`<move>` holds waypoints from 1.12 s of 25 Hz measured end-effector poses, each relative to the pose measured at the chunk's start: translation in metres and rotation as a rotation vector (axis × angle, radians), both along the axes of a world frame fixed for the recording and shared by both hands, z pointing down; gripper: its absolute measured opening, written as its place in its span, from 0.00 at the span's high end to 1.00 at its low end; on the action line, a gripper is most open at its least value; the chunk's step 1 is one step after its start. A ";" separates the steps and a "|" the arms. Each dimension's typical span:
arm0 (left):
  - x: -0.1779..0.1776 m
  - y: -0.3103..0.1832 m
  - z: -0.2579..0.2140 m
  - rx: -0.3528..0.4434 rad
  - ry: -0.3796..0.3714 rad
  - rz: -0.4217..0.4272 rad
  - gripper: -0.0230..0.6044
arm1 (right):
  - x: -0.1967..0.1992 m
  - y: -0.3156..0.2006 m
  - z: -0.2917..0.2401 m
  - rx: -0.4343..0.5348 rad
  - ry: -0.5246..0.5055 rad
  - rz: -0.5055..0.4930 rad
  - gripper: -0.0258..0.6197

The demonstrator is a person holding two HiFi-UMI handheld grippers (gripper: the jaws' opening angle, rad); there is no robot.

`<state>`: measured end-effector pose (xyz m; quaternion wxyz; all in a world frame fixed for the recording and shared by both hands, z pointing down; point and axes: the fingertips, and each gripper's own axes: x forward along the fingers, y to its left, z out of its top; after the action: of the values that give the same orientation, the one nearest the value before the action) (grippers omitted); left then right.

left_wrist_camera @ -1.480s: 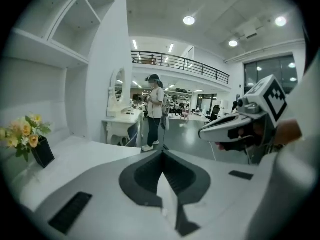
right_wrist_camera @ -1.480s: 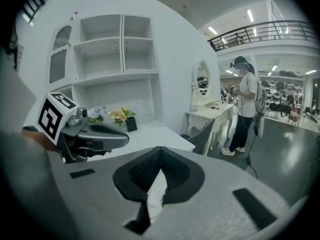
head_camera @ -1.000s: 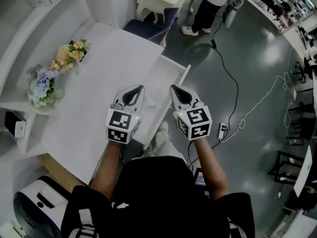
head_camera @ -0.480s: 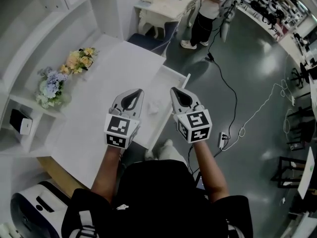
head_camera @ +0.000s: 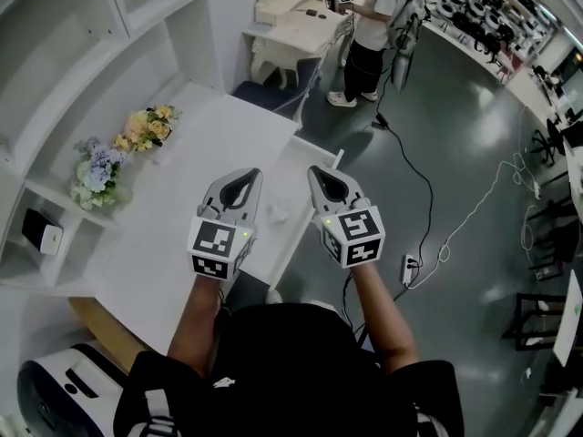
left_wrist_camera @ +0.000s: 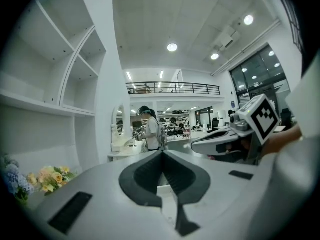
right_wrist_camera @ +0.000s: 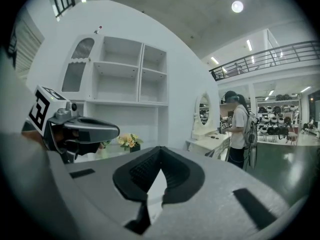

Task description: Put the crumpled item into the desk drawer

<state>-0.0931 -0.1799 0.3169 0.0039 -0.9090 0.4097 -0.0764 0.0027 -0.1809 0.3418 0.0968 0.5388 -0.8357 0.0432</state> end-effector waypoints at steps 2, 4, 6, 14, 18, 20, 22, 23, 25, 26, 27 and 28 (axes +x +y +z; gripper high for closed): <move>0.005 0.005 -0.007 0.011 0.003 -0.001 0.95 | 0.004 0.004 -0.005 0.007 0.000 -0.003 0.97; 0.009 0.010 -0.009 0.021 -0.003 -0.005 0.95 | 0.008 0.009 -0.009 0.012 -0.003 -0.006 0.97; 0.013 0.017 -0.011 0.024 -0.002 -0.009 0.95 | 0.011 0.015 -0.013 0.018 -0.003 -0.014 0.97; 0.029 0.054 -0.030 0.040 0.027 -0.031 0.95 | 0.027 0.050 -0.032 0.045 -0.002 -0.035 0.97; 0.033 0.074 -0.038 0.060 0.043 -0.055 0.95 | 0.033 0.067 -0.038 0.055 0.009 -0.043 0.97; 0.034 0.083 -0.040 0.063 0.048 -0.066 0.95 | 0.034 0.076 -0.040 0.063 0.011 -0.047 0.97; 0.034 0.093 -0.041 0.064 0.052 -0.073 0.95 | 0.034 0.086 -0.042 0.072 0.009 -0.053 0.97; 0.035 0.098 -0.042 0.064 0.053 -0.077 0.95 | 0.034 0.090 -0.044 0.075 0.010 -0.057 0.97; 0.037 0.107 -0.043 0.067 0.053 -0.085 0.95 | 0.035 0.099 -0.046 0.082 0.010 -0.065 0.97; 0.038 0.111 -0.044 0.068 0.053 -0.088 0.95 | 0.037 0.103 -0.048 0.085 0.009 -0.068 0.97; 0.039 0.115 -0.044 0.069 0.054 -0.091 0.95 | 0.038 0.107 -0.049 0.088 0.008 -0.068 0.97; 0.040 0.120 -0.045 0.070 0.056 -0.095 0.95 | 0.040 0.112 -0.050 0.091 0.007 -0.066 0.97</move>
<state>-0.0527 -0.0603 0.2720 0.0206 -0.8896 0.4548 -0.0364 0.0424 -0.0691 0.2921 0.0764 0.5149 -0.8539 -0.0002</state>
